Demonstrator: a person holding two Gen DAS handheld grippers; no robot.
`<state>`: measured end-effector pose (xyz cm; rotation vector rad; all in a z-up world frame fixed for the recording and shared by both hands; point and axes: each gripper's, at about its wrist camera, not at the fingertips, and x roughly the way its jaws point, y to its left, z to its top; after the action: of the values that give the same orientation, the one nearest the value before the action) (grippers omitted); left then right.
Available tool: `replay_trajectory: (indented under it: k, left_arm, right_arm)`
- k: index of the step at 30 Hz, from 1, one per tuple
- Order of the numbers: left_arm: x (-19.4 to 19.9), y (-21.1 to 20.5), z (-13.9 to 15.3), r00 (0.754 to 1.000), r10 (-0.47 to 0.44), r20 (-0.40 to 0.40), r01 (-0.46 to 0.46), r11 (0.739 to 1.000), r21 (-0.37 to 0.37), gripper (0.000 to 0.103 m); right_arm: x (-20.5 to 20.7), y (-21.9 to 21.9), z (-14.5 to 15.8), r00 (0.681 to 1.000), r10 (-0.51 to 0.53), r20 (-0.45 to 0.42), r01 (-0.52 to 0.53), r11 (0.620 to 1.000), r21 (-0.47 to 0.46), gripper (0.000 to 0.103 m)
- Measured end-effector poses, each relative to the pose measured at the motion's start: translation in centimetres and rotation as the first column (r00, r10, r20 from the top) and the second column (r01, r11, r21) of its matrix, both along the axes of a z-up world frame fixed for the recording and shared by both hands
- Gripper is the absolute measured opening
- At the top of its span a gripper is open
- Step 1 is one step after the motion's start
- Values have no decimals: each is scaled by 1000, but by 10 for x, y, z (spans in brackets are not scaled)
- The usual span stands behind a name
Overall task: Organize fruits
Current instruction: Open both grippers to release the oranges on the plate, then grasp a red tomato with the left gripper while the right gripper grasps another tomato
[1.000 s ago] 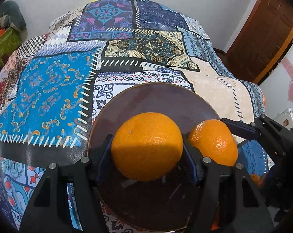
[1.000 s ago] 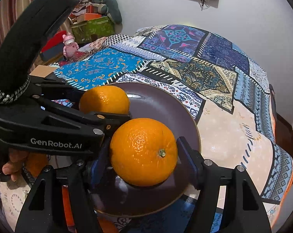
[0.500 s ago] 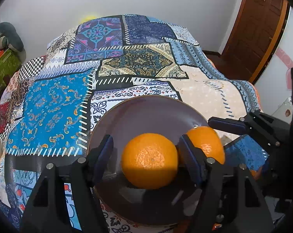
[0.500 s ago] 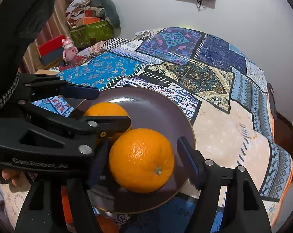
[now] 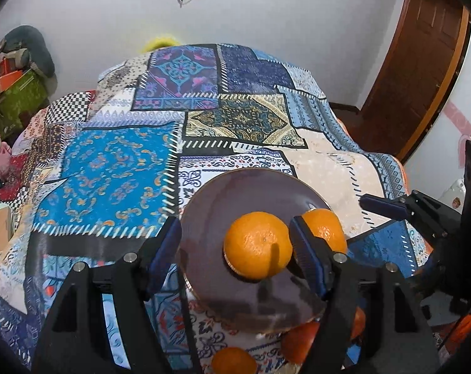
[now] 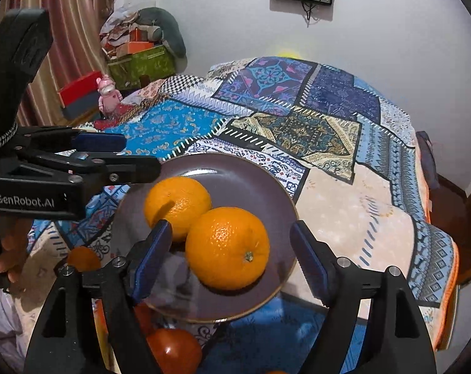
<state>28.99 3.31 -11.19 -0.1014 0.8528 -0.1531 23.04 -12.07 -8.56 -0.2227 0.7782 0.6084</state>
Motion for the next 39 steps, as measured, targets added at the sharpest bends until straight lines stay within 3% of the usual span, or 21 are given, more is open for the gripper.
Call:
replay_trajectory:
  k: [18, 36, 39]
  left_arm:
    - [-81, 10, 12, 999, 23, 23, -23, 999, 30, 73]
    - [-114, -6, -22, 999, -9, -39, 11, 999, 45, 73]
    - [-115, -10, -27, 999, -17, -48, 19, 999, 35, 73]
  right_arm:
    - [-56, -49, 30, 988, -150, 37, 148, 987, 53, 82]
    - [-79, -49, -9, 988, -144, -56, 149, 984, 98, 82]
    - [-82, -43, -18, 990, -122, -68, 127, 989, 80, 75]
